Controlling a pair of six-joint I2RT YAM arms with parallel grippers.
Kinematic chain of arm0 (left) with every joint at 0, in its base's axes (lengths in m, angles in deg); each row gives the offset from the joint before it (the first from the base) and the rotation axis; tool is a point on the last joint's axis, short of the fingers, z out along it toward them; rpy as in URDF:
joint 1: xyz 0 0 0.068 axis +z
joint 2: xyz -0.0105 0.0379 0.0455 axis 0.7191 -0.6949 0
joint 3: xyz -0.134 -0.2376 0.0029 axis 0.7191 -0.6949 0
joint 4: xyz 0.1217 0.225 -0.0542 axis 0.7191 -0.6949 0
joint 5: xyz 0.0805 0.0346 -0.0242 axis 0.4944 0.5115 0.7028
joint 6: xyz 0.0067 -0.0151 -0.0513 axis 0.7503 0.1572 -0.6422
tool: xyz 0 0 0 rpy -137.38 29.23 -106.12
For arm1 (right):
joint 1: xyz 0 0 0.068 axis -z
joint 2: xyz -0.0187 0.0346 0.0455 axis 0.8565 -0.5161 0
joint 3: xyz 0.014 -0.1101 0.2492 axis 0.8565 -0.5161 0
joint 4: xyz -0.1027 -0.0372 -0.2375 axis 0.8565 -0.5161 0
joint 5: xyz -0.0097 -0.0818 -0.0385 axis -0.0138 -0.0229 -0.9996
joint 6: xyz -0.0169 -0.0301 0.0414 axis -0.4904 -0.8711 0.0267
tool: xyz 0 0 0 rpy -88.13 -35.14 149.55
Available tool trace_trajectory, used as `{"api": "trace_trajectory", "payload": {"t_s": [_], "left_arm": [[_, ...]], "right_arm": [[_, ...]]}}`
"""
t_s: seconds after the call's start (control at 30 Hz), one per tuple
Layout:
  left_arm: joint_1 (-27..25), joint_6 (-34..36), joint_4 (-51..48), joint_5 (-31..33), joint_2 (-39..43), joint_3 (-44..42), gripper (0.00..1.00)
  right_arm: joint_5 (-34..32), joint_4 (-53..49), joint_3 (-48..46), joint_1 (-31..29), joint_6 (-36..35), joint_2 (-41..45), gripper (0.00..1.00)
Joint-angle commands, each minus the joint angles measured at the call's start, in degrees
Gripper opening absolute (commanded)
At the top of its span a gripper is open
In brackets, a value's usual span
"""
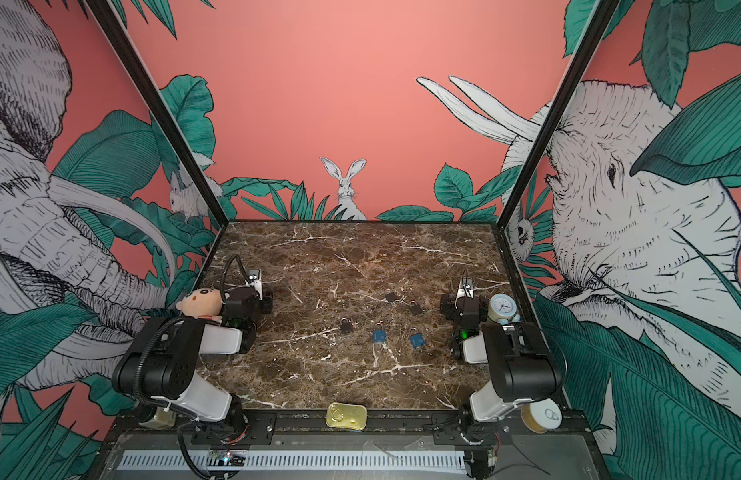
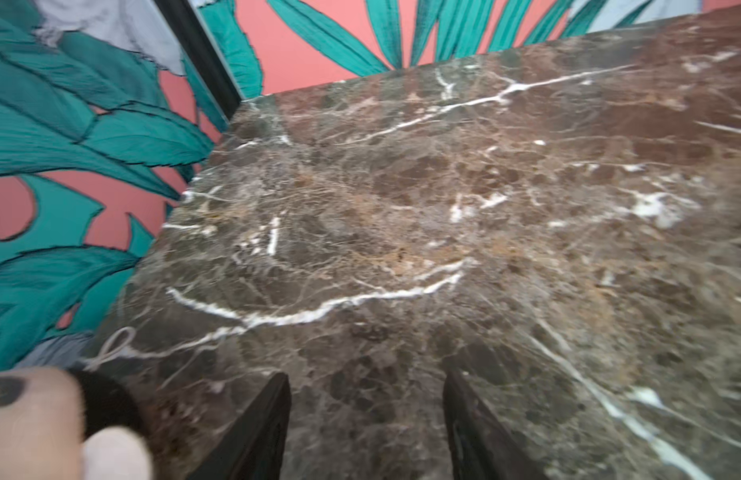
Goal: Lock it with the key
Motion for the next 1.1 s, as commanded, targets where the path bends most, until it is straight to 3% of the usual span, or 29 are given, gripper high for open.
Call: {"api": "trace_trajectory", "payload": {"t_s": [0.0, 0.07, 0.23, 0.43, 1.07], "left_arm": [[0.8, 1.0, 3.0, -4.2, 0.2, 1.3, 0.63], [1.4, 0.6, -0.1, -5.5, 1.2, 2.1, 0.65], [2.1, 0.2, -0.2, -6.9, 0.9, 2.3, 0.73], [2.2, 0.2, 0.0, -7.0, 0.9, 2.3, 0.97], [2.2, 0.2, 0.1, -7.0, 0.9, 2.1, 0.99]], "right_arm": [[4.9, -5.6, 5.6, 0.2, -2.1, 0.7, 0.99], [7.9, -5.3, 5.7, 1.5, -1.4, 0.3, 0.99], [7.7, -5.6, 5.7, 1.5, -1.4, 0.5, 1.0], [7.8, -5.4, 5.6, 1.5, -1.4, 0.4, 0.99], [7.7, -5.1, 5.5, 1.5, -1.4, 0.5, 0.99]]}}
